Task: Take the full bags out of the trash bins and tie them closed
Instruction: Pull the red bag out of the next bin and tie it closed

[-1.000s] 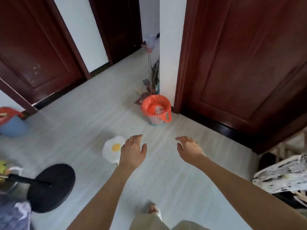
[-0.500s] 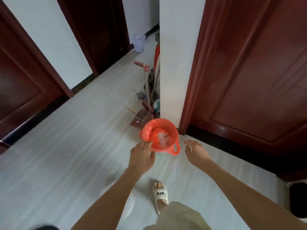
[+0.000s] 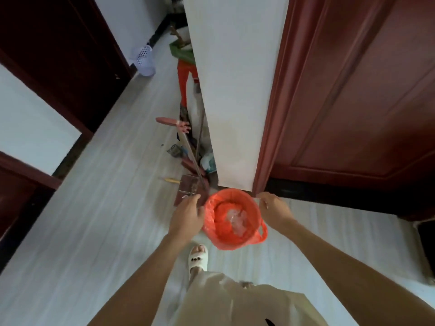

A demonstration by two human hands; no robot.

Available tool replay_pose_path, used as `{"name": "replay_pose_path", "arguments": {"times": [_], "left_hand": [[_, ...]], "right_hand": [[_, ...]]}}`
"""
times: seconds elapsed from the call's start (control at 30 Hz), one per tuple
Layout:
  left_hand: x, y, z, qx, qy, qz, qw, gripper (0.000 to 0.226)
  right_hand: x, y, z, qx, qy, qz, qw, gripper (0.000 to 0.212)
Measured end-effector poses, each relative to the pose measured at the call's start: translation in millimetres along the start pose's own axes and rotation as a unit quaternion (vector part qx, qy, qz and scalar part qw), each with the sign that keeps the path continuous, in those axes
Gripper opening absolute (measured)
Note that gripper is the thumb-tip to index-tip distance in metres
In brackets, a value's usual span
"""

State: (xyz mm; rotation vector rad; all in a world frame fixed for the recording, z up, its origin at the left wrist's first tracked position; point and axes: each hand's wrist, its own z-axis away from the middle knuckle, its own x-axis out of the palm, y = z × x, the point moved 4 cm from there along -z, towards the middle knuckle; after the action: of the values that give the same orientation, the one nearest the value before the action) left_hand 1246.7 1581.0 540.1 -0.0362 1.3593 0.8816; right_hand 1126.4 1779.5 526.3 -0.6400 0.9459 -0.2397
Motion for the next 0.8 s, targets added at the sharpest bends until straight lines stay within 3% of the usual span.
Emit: {"name": "replay_pose_path", "arguments": {"times": [0.23, 0.4, 0.53, 0.63, 0.8], "left_hand": [[42.1, -13.3, -101.0, 0.076, -0.105, 0.006, 0.992, 0.034], [118.8, -75.8, -174.4, 0.117, -0.126, -0.001, 0.985, 0.031], [191.3, -126.4, -211.4, 0.128, -0.127, 0.000, 0.984, 0.033], [268.2, -156.8, -247.1, 0.171, -0.106, -0.024, 0.979, 0.035], [348.5, -155.1, -305.6, 0.263, 0.001, -0.088, 0.961, 0.040]], "right_hand": [[47.4, 31.9, -40.1, 0.147, 0.078, -0.061, 0.984, 0.032], [146.2, 84.2, -95.4, 0.229, 0.103, -0.073, 0.965, 0.031], [219.3, 139.2, -134.7, 0.234, 0.110, -0.032, 0.965, 0.032], [262.6, 188.5, -180.9, 0.204, 0.121, 0.068, 0.969, 0.037], [280.4, 230.7, -257.7, 0.105, 0.211, 0.181, 0.955, 0.043]]}}
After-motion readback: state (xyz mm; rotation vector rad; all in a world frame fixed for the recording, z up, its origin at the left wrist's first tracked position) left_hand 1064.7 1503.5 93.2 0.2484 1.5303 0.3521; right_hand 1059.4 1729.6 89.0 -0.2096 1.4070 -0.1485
